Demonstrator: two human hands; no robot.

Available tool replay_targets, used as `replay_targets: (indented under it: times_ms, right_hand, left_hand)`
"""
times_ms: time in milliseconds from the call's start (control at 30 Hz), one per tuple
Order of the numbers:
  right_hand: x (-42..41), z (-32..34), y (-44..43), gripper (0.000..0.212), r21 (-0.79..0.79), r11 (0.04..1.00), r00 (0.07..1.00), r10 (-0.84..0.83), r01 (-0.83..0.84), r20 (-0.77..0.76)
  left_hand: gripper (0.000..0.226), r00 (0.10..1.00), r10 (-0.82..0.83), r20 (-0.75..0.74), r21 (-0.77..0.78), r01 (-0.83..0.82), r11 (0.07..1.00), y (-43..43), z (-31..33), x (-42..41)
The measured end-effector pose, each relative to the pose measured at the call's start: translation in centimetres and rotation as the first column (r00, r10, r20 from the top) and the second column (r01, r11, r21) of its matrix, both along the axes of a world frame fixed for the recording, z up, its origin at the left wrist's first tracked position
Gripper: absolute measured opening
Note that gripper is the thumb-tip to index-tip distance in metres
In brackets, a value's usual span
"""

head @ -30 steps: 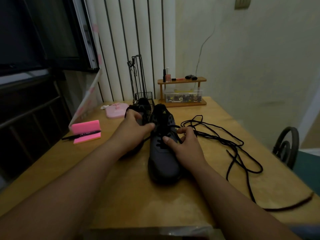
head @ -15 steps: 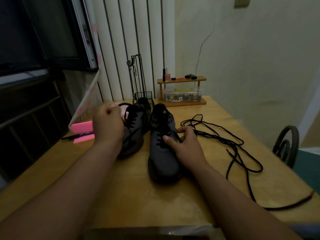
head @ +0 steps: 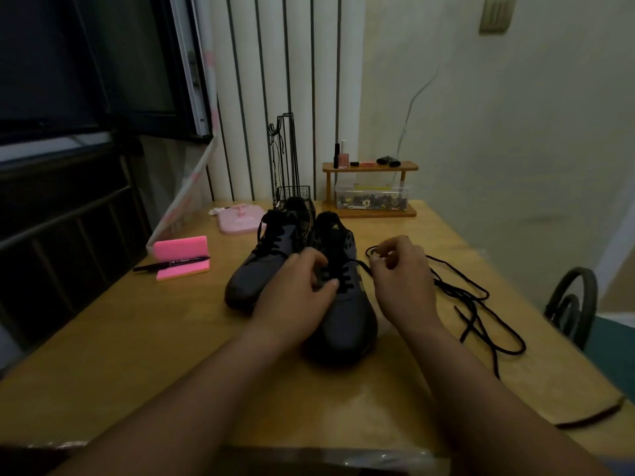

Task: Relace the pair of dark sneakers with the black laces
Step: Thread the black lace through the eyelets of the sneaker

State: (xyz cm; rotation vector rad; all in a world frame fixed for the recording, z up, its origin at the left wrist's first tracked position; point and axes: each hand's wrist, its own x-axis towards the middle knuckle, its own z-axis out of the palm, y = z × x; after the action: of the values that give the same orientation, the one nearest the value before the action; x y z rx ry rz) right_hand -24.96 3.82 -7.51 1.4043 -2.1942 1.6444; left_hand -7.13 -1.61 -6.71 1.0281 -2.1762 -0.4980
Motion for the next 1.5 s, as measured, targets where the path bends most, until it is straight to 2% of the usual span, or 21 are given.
replay_targets:
  times_ms: [67, 133, 233, 300, 400, 433, 500, 567, 667, 833, 933, 1000, 1100, 1167, 1233, 1300, 1367, 1433, 1500]
  right_hand:
    - [0.7, 0.1, 0.2, 0.01, 0.053, 0.991, 0.99, 0.13, -0.127, -0.058]
    - [1.4, -0.5, 0.0, 0.025, 0.175, 0.961, 0.969, 0.232, -0.214, -0.086]
    - [1.5, -1.7, -0.2, 0.039, 0.219, 0.954, 0.976, 0.217, -0.206, -0.025]
    - [1.4, -2.4, -0.2, 0.042, 0.209, 0.956, 0.979, 0.202, -0.204, 0.027]
    - [1.3, -2.9, -0.2, 0.044, 0.209, 0.96, 0.982, 0.179, -0.188, 0.061]
    - [1.3, -3.0, -0.3, 0.044, 0.209, 0.961, 0.983, 0.174, -0.184, 0.066]
    - [1.4, -3.2, -0.3, 0.043, 0.203, 0.963, 0.984, 0.165, -0.176, 0.068]
    - [1.4, -3.3, -0.2, 0.04, 0.184, 0.968, 0.984, 0.164, -0.174, 0.067]
    - [1.4, -3.5, 0.1, 0.038, 0.149, 0.971, 0.981, 0.179, -0.188, 0.072]
    - [1.3, -3.7, 0.0, 0.037, 0.116, 0.968, 0.969, 0.209, -0.224, 0.129]
    - [1.3, -3.8, 0.0, 0.038, 0.099, 0.967, 0.962, 0.216, -0.234, 0.167]
    - [1.4, -3.8, 0.0, 0.039, 0.078, 0.973, 0.971, 0.206, -0.216, 0.117]
    - [1.4, -3.8, 0.1, 0.037, 0.07, 0.979, 0.981, 0.193, -0.191, -0.023]
    - [1.4, -3.9, 0.2, 0.036, 0.079, 0.978, 0.979, 0.198, -0.195, -0.035]
    - [1.3, -3.9, 0.2, 0.036, 0.086, 0.976, 0.979, 0.204, -0.202, -0.022]
    - [1.4, -3.8, 0.1, 0.036, 0.092, 0.974, 0.978, 0.208, -0.205, -0.02]
    - [1.5, -3.4, 0.0, 0.037, 0.096, 0.976, 0.977, 0.204, -0.198, -0.063]
    - [1.7, -3.0, -0.2, 0.035, 0.113, 0.978, 0.968, 0.194, -0.178, -0.157]
    - [1.9, -2.5, -0.4, 0.029, 0.136, 0.977, 0.958, 0.192, -0.165, -0.213]
  left_hand:
    - [0.048, 0.998, -0.049, 0.037, -0.018, 0.049, 0.999, -0.3, -0.1, -0.7]
    - [0.061, 0.995, -0.077, 0.062, 0.015, 0.076, 0.997, -1.1, 0.3, -0.8]
    - [0.065, 0.962, -0.06, 0.266, -0.016, 0.067, 0.998, -2.3, 1.4, -0.7]
    - [0.058, 0.922, 0.01, 0.388, -0.147, 0.051, 0.988, -2.7, 2.3, -0.6]
    - [0.036, 0.869, 0.12, 0.479, -0.295, 0.03, 0.955, -3.3, 3.5, -0.1]
    - [0.032, 0.85, 0.116, 0.515, -0.278, 0.038, 0.96, -3.7, 3.8, 0.2]
    - [0.025, 0.827, 0.013, 0.562, -0.142, 0.081, 0.987, -4.2, 4.2, 0.4]
    - [0.019, 0.851, -0.133, 0.508, 0.004, 0.152, 0.988, -4.3, 4.6, 0.1]
    - [0.012, 0.897, -0.281, 0.34, 0.191, 0.227, 0.955, -4.2, 5.0, -0.3]
    - [0.007, 0.937, -0.35, -0.015, 0.45, 0.319, 0.834, -4.7, 5.0, 0.3]
    - [0.005, 0.935, -0.332, -0.124, 0.493, 0.348, 0.797, -4.7, 4.4, 0.3]
    - [0.004, 0.94, -0.322, -0.11, 0.439, 0.337, 0.833, -4.6, 4.0, 0.1]
    - [0.005, 0.957, -0.286, 0.047, 0.195, 0.272, 0.942, -4.5, 4.2, -0.1]
    - [0.006, 0.955, -0.282, 0.092, 0.116, 0.271, 0.956, -4.6, 4.6, -0.2]
    - [0.004, 0.951, -0.299, 0.084, 0.187, 0.28, 0.942, -4.8, 4.9, -0.1]
    - [0.008, 0.95, -0.312, 0.004, 0.342, 0.292, 0.893, -4.9, 4.7, 0.0]
    - [0.01, 0.958, -0.279, -0.064, 0.361, 0.283, 0.888, -4.8, 4.2, 0.0]
    - [0.012, 0.982, -0.176, -0.071, 0.168, 0.186, 0.968, -4.2, 3.5, -0.4]
    - [0.015, 0.995, -0.074, -0.071, -0.042, 0.071, 0.997, -3.2, 2.1, -0.8]
